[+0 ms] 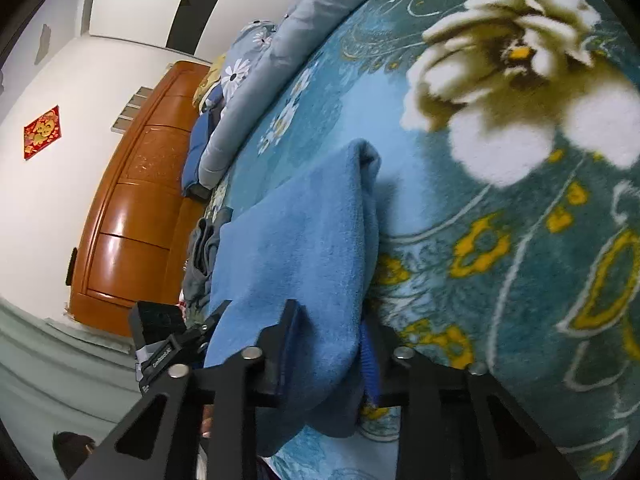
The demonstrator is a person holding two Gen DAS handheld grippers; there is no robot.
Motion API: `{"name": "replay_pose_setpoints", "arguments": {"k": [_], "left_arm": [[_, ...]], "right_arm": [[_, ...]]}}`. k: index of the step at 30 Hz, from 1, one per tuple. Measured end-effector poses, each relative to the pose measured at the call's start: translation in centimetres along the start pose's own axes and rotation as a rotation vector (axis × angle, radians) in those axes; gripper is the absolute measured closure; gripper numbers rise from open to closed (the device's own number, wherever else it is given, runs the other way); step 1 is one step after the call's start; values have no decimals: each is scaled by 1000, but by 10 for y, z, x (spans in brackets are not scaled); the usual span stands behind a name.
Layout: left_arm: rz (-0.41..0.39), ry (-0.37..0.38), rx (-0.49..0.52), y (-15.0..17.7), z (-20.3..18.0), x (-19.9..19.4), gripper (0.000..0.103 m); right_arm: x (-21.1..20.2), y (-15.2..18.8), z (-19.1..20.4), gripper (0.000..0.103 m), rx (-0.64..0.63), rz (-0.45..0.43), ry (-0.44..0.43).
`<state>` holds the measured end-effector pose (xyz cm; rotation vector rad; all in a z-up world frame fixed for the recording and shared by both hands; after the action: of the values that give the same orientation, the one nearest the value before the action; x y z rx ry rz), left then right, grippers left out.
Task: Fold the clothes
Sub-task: 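Lift the folded sweatshirt with both grippers and carry it onto the grey garment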
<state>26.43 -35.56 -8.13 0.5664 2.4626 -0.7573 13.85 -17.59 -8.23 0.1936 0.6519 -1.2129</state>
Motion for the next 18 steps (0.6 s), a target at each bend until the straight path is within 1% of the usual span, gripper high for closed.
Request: {"name": "replay_pose_setpoints", "arguments": {"k": [4,6,11,16,18], "left_arm": [[-11,8,-11,-2,-2,-2,83],[-20,3,8,-4,-7,-5,85],[-58,7,89,-10,-30,-23,85],[-110,26,128,-18,-44,-51,85],[-126,22,138,-23,-44,-63,85]], "right_arm": [[2,-2,3,85,10,-11,-4],[-1,-1,8,87,-5,-20,0],[-21,-5,37,88,-66,-56,-15],[-32,-2,67,88,-124,-74,-27],[-33,0,79,88,-144,-78,-35]]}}
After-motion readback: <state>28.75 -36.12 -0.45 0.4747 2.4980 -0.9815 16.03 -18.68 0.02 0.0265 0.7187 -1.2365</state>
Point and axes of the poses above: each gripper's, at about its wrist camera, not at the fingertips, and x roughly the way its jaws point, z to its left, y to its underside, the point moved 10 cm from there along x, roughly the way its jaws point, and after that the axes turned 3 degrees about x, right-handed, at the moved point
